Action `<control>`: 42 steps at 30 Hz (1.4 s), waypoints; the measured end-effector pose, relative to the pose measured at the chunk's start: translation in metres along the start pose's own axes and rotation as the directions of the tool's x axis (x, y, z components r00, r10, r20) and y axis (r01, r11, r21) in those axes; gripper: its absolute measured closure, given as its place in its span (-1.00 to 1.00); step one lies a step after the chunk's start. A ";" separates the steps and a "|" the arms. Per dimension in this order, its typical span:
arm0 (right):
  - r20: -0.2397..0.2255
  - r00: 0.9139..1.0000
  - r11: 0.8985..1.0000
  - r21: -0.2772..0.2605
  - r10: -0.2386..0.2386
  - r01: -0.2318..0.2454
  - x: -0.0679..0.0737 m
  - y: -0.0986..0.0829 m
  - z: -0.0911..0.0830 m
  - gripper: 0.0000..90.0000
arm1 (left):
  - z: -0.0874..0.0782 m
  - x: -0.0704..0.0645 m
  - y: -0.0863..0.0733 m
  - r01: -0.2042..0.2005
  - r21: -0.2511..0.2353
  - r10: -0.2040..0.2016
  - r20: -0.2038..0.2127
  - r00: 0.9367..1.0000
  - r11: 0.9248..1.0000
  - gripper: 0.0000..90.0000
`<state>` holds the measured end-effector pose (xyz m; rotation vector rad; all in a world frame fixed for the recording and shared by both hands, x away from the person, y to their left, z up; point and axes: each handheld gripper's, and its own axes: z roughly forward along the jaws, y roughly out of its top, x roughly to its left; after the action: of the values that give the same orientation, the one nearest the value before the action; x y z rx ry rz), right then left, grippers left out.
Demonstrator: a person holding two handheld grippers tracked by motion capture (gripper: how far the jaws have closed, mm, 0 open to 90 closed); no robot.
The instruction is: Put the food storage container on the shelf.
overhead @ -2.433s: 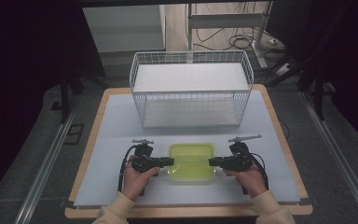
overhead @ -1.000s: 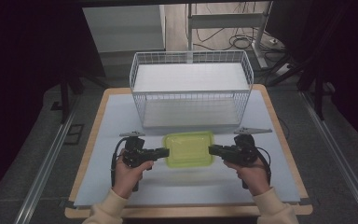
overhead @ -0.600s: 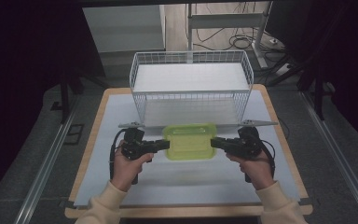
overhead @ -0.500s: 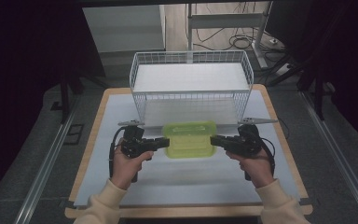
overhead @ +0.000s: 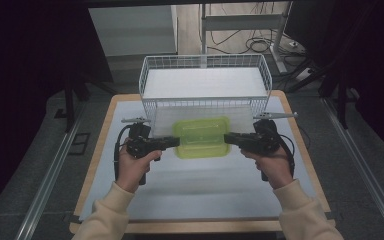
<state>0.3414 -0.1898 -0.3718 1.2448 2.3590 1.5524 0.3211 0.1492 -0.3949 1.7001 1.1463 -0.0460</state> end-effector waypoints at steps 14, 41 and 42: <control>0.003 1.000 0.999 -0.031 0.012 -0.012 -0.005 0.020 -0.006 0.78 | 0.000 -0.006 0.029 -0.019 -0.004 0.019 -0.006 1.000 1.000 0.77; -0.025 0.999 0.998 -0.061 0.027 -0.029 -0.023 0.056 -0.002 0.78 | 0.003 0.000 0.072 -0.031 -0.002 0.031 -0.003 1.000 1.000 0.77; -0.026 0.999 0.998 -0.062 0.026 -0.027 -0.024 0.057 -0.002 0.78 | 0.003 -0.001 0.074 -0.028 -0.004 0.028 -0.004 1.000 1.000 0.77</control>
<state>0.3905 -0.1971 -0.3341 1.2562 2.2990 1.6453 0.3739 0.1463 -0.3427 1.7126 1.1249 -0.0230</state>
